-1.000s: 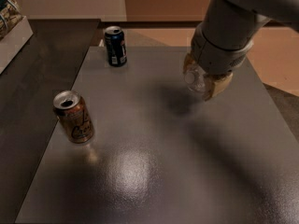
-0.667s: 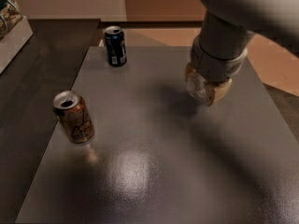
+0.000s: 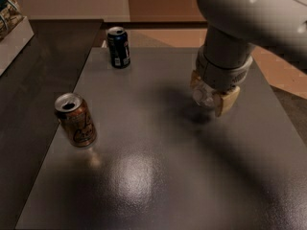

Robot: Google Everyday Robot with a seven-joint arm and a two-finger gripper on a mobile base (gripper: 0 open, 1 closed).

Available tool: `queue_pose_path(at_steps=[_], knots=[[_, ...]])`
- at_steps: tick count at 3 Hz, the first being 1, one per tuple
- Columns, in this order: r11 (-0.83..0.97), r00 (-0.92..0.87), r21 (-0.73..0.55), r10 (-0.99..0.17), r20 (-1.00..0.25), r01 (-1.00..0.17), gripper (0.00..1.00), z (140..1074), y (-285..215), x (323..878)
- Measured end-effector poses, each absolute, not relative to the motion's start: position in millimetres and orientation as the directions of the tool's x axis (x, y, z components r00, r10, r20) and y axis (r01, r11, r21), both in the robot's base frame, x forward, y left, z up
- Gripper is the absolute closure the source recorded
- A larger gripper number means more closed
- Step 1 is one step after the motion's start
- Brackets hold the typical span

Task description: Knock water bottle over

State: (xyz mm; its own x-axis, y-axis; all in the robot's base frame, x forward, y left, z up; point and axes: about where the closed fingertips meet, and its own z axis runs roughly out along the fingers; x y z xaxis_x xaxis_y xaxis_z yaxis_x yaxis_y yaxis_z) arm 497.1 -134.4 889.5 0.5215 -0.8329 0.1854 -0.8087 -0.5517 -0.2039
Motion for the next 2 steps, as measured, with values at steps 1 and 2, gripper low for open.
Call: queue_pose_path(at_steps=[1, 2], knots=[[-0.552, 0.521, -0.207, -0.833, 0.187, -0.808, 0.0, 890.7, -134.0, 496.9], [-0.552, 0.521, -0.207, -0.833, 0.187, -0.808, 0.0, 890.8, -134.0, 496.9]])
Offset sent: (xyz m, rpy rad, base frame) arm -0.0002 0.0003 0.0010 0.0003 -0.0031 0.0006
